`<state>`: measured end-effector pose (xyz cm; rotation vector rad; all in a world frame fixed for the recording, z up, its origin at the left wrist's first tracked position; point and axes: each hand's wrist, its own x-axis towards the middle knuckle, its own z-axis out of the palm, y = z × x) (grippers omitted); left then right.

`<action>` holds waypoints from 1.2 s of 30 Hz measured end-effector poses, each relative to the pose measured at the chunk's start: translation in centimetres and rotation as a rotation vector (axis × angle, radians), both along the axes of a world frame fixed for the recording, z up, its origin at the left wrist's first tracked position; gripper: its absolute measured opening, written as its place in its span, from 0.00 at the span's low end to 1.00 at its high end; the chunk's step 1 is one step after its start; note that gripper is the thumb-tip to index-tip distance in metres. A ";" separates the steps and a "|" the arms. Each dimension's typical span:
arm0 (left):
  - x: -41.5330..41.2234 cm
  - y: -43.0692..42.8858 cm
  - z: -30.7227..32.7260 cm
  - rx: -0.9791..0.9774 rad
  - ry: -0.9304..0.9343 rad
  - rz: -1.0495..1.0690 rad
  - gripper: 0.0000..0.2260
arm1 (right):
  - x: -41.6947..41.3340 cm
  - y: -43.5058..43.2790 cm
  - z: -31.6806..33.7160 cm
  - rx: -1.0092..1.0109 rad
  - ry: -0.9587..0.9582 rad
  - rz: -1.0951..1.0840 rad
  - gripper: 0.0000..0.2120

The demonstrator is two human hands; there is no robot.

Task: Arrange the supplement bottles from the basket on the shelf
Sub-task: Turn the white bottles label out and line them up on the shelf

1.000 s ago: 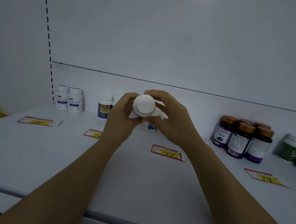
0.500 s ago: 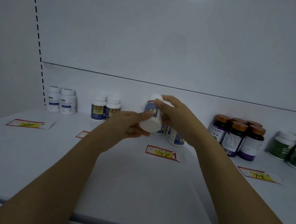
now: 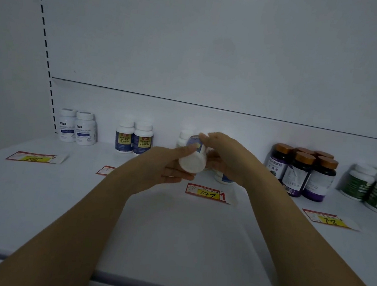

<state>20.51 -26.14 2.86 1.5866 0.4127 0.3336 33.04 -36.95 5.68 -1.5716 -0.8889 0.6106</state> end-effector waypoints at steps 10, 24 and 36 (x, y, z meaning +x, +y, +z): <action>0.7 0.3 -1.1 0.515 -0.146 0.219 0.22 | -0.7 -0.4 0.4 0.144 -0.366 -0.015 0.14; 0.8 -0.6 -2.0 0.768 -0.018 0.221 0.31 | 0.7 0.0 3.8 -0.117 -0.734 -0.241 0.11; 1.3 -0.6 -4.1 1.188 0.551 -0.043 0.48 | 2.8 1.9 -1.6 -0.343 -0.956 -0.410 0.15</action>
